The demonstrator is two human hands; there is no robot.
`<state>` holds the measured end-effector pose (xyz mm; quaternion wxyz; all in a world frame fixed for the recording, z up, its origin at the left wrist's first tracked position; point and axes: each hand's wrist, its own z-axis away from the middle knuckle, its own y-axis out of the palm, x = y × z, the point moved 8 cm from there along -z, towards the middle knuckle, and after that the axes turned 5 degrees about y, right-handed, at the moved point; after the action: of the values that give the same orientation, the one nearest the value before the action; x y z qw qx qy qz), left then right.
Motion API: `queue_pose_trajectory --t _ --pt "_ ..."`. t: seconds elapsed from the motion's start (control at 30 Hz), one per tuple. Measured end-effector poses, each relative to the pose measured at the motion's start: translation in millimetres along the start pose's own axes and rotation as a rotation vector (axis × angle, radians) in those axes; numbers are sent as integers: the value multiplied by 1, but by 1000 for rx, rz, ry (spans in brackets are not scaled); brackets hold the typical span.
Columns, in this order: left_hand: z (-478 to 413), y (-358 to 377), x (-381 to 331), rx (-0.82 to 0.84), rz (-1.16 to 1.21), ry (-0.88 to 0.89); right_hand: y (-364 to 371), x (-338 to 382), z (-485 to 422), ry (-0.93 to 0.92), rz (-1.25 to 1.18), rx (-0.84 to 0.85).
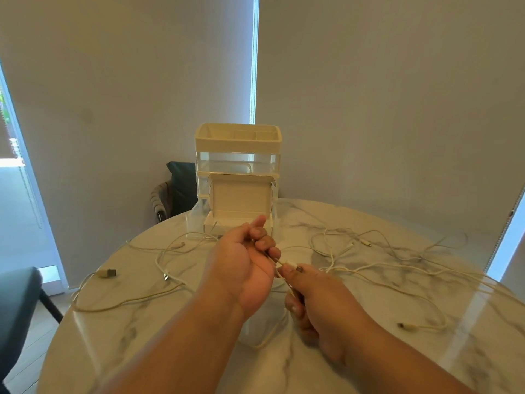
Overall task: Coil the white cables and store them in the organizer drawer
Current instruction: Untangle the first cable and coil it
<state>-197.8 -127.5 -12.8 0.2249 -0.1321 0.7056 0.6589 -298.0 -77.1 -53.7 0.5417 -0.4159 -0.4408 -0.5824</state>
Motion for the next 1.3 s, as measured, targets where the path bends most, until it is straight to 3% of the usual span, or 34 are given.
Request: queue_pose_trajectory --t 0.3,0.5,0.6,0.8,0.97,1.07,1.2,1.3 --pt "2 -1 3 -9 -99 49 4 -7 -2 53 -33 2" --pt "1 2 -5 43 -380 157 -3 16 3 -227 420 -22" --pt "1 5 -7 79 -527 207 -11 28 6 -273 501 -44" --pt "5 14 -24 211 -876 415 -16 35 10 -163 212 87" --pt "8 17 -12 279 -1015 386 -23 46 15 -203 236 22" --pt "1 9 -12 208 -899 324 -25 47 16 -208 217 17" --pt "-13 -9 -19 20 -458 199 -19 40 14 -155 296 84" --pt "-17 -21 -26 -78 -273 177 -12 32 15 -143 409 106"
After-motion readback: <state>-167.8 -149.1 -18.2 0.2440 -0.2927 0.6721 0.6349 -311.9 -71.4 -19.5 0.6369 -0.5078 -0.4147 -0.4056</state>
